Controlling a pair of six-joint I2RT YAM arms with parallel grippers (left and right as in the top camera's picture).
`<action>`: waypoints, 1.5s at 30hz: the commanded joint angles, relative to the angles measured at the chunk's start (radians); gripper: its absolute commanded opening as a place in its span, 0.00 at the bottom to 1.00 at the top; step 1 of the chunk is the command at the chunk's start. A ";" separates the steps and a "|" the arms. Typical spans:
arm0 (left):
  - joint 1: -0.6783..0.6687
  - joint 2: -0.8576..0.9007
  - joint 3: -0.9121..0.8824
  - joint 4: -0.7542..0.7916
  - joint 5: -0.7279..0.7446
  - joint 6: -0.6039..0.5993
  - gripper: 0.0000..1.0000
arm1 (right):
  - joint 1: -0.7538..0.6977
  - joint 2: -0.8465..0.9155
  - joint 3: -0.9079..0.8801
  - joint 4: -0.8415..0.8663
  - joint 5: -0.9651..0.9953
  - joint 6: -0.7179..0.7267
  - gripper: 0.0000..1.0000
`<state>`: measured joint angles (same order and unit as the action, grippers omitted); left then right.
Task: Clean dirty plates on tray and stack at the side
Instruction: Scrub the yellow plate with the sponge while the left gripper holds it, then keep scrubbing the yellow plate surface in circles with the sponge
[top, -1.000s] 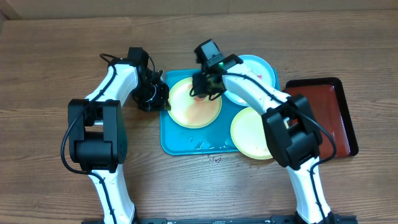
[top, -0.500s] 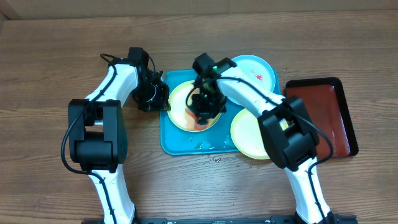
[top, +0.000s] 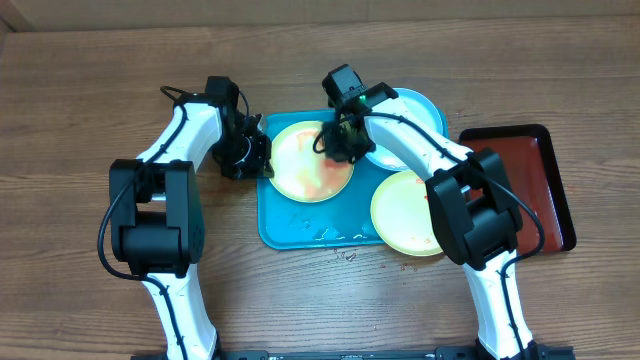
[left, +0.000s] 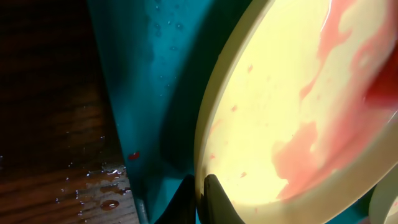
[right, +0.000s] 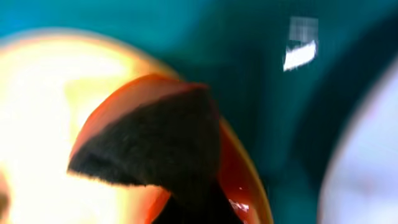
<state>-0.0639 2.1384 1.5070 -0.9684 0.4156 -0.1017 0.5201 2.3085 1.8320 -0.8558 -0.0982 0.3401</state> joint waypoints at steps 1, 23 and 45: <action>0.005 0.008 0.001 -0.003 -0.030 0.021 0.05 | 0.034 0.009 -0.019 0.089 0.079 -0.007 0.04; 0.005 0.008 0.001 -0.003 -0.030 0.021 0.04 | 0.042 0.009 -0.005 -0.237 -0.124 0.005 0.04; 0.005 0.008 0.001 -0.002 -0.030 0.020 0.04 | 0.103 0.009 -0.020 0.026 -0.232 0.057 0.04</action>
<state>-0.0635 2.1384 1.5070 -0.9710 0.4080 -0.1009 0.5755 2.3070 1.8229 -0.8124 -0.2409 0.3927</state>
